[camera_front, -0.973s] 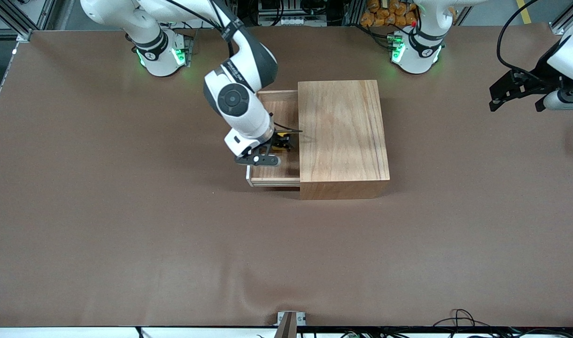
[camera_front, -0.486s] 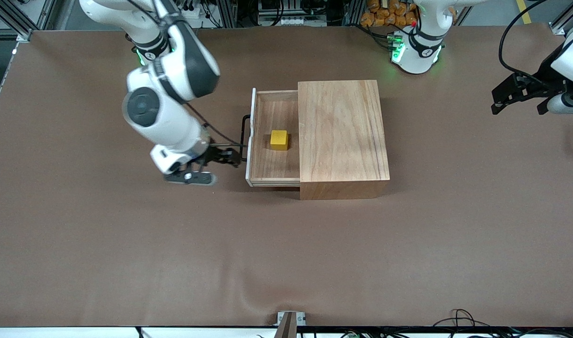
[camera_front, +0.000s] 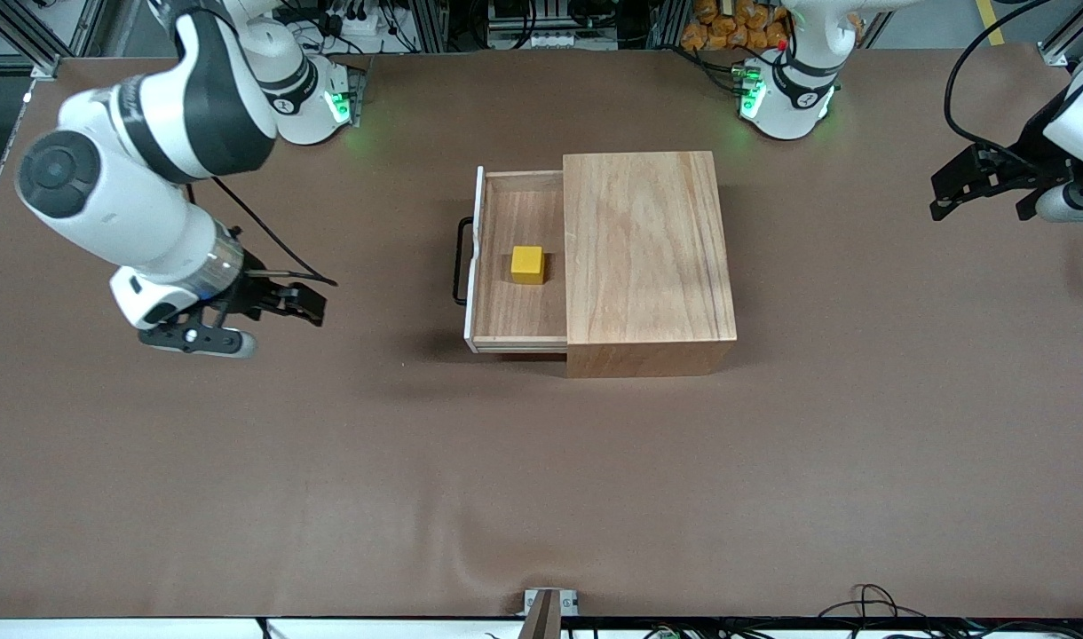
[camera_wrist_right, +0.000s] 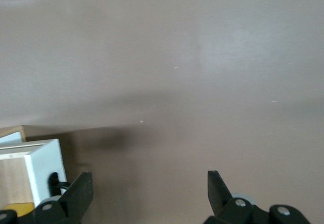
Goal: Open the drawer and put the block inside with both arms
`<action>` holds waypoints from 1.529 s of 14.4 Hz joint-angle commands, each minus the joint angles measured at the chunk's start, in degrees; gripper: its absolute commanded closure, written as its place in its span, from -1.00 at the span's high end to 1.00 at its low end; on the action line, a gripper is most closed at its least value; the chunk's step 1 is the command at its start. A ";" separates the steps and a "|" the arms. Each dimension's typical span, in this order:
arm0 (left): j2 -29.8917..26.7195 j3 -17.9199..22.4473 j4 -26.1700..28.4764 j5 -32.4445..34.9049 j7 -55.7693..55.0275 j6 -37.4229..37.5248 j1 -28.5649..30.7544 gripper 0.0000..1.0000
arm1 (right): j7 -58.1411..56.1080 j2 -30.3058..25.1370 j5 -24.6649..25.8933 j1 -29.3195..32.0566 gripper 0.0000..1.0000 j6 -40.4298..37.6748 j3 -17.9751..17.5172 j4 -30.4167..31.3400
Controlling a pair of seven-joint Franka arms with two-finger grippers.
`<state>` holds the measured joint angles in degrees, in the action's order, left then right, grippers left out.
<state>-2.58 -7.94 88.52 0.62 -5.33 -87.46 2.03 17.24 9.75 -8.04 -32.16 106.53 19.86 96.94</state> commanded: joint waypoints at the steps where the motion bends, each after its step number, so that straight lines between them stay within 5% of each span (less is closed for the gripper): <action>1: 0.82 -0.32 -1.42 -0.27 0.94 0.37 0.96 1.00 | -6.84 -3.68 1.36 4.81 1.00 -2.46 -0.78 1.77; 5: 1.08 4.93 -1.50 -0.09 2.60 0.36 0.35 1.00 | -14.58 -7.55 1.54 13.49 1.00 -6.32 -2.00 1.68; 9: 1.43 6.35 -1.42 -0.18 2.87 0.36 0.35 1.00 | -17.15 -9.84 4.68 26.86 1.00 -9.58 -12.89 1.50; 15: 1.43 6.36 -1.24 -0.18 1.82 0.36 0.35 1.00 | -20.14 -13.88 6.55 34.08 1.00 -15.21 -18.62 1.15; 22: 1.70 5.57 -1.42 -0.18 3.22 0.45 0.26 1.00 | -20.23 -15.38 6.55 34.88 1.00 -18.37 -18.71 0.98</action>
<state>-1.54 -2.01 88.47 0.64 -3.04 -87.47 2.31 -2.31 -3.88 -2.34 1.00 89.15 2.62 97.07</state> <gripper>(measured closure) 0.000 0.000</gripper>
